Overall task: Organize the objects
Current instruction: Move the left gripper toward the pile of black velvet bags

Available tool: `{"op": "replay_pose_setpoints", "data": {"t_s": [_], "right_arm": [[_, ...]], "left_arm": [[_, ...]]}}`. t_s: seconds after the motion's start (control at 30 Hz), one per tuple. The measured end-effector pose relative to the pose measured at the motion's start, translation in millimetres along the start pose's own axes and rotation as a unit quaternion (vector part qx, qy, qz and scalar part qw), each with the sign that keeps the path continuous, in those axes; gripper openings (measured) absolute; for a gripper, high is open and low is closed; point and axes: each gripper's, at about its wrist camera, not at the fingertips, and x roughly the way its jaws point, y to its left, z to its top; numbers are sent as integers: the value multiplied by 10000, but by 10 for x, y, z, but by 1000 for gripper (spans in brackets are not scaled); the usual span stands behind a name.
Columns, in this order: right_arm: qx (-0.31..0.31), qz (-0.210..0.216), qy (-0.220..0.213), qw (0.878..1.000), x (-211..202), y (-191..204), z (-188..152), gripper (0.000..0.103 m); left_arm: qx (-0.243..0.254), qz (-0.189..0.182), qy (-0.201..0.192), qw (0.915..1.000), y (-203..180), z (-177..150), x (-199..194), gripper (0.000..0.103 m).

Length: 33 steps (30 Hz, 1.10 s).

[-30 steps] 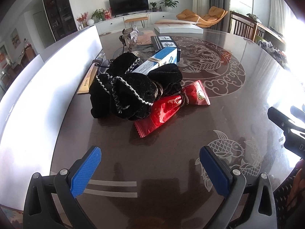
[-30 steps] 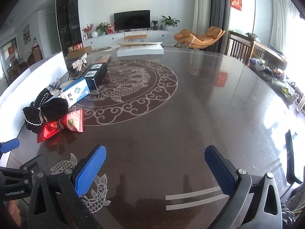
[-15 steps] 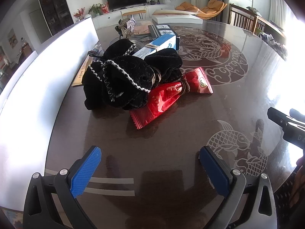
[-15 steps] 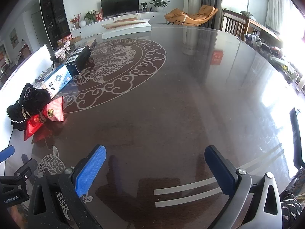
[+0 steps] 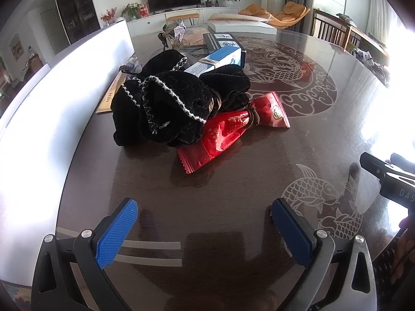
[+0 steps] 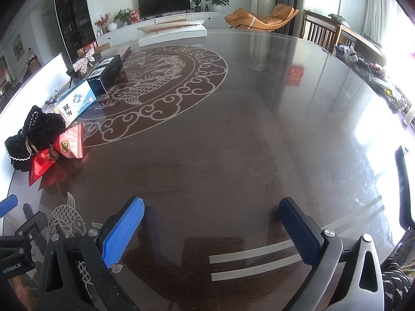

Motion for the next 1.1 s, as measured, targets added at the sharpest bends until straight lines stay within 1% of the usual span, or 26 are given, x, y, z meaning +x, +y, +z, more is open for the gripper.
{"op": "replay_pose_setpoints", "data": {"t_s": [0.1, 0.47, 1.1], "right_arm": [[-56, -51, 5, 10000, 10, 25, -3, 103], [-91, -25, -46, 9999, 8, 25, -11, 103], [-88, -27, -176, 9998, 5, 28, -32, 103]], "left_arm": [[-29, -36, 11, 10000, 10, 5, 12, 103], [-183, -189, 89, 9996, 48, 37, 74, 103], [-181, -211, 99, 9996, 48, 43, 88, 103]]}}
